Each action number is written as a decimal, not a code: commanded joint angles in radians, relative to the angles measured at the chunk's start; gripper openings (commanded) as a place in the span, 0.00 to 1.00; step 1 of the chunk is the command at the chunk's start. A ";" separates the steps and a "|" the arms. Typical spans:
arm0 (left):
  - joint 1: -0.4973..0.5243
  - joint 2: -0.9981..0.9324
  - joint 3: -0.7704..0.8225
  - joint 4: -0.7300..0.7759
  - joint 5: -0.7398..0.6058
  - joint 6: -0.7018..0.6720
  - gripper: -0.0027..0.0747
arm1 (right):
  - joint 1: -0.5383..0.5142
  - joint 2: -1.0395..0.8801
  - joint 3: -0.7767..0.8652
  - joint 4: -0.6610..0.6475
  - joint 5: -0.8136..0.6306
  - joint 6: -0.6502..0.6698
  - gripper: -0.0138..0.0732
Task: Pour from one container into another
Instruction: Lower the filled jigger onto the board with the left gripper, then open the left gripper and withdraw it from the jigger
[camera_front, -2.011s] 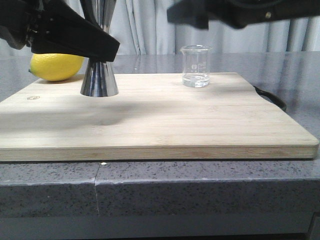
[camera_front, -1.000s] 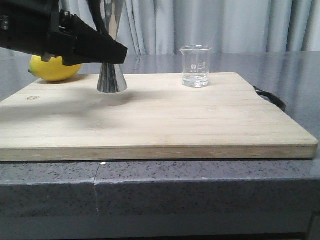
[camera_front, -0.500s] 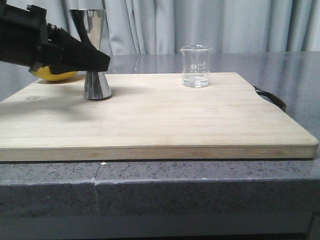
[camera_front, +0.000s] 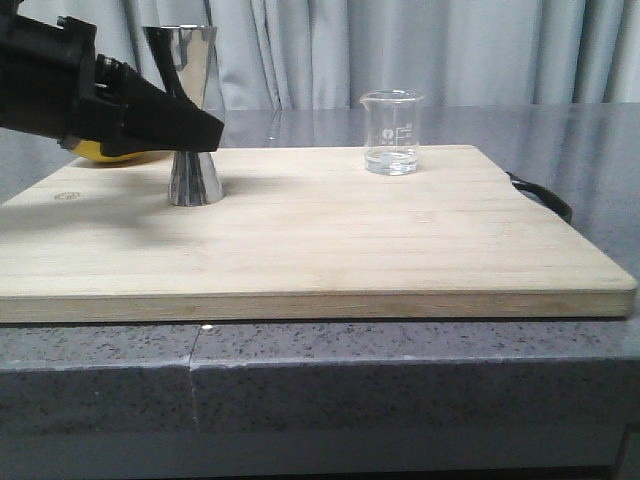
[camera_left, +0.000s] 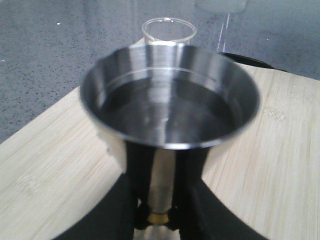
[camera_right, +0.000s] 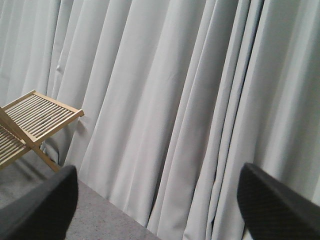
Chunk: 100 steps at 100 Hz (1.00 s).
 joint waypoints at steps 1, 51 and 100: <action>0.002 -0.033 -0.027 -0.039 0.064 0.002 0.01 | -0.005 -0.024 -0.028 0.033 -0.036 -0.006 0.83; 0.002 -0.033 -0.027 -0.039 0.041 0.002 0.31 | -0.005 -0.024 -0.028 0.033 -0.036 -0.006 0.83; 0.002 -0.035 -0.027 -0.012 0.041 -0.008 0.46 | -0.005 -0.024 -0.028 0.033 -0.036 -0.006 0.83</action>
